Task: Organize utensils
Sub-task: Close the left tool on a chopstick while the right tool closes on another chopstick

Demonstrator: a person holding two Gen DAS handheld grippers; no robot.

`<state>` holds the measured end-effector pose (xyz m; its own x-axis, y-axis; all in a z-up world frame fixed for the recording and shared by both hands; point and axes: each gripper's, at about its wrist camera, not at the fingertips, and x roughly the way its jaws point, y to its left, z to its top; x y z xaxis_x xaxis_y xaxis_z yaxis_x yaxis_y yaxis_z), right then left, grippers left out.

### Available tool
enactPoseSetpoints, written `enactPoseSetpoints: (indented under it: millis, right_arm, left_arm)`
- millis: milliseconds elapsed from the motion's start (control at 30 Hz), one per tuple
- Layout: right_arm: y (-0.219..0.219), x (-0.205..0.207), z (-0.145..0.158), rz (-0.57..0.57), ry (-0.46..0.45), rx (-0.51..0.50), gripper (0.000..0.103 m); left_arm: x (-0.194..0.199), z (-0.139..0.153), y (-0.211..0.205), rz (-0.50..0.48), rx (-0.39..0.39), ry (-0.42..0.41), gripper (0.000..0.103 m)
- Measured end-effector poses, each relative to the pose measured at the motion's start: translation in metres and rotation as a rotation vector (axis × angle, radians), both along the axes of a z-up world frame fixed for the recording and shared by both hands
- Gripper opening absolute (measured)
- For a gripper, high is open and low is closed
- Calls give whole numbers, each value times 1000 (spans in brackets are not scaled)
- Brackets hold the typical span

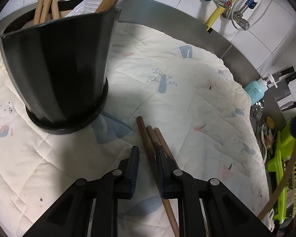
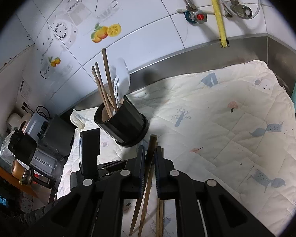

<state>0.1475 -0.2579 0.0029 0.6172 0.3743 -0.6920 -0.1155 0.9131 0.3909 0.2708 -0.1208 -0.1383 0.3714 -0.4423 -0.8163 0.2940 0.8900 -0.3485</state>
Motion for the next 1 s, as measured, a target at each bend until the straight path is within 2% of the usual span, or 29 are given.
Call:
enactPoseSetpoints:
  millis: [300, 467, 567, 833, 1000]
  right_arm:
    - [-2, -3, 10, 2, -30, 11, 11]
    - [0, -5, 16, 3, -49, 11, 10]
    - [1, -7, 19, 4, -59, 11, 10]
    - [1, -12, 26, -3, -80, 6, 10]
    - [3, -17, 36, 5, -101, 15, 9]
  left_arm:
    - [5, 1, -8, -14, 38, -12, 17]
    - [5, 2, -11, -40, 61, -26, 11]
    - [5, 0, -9, -30, 70, -31, 10]
    - [0, 4, -2, -3, 45, -47, 10]
    - [-7, 21, 10, 27, 7, -94, 9]
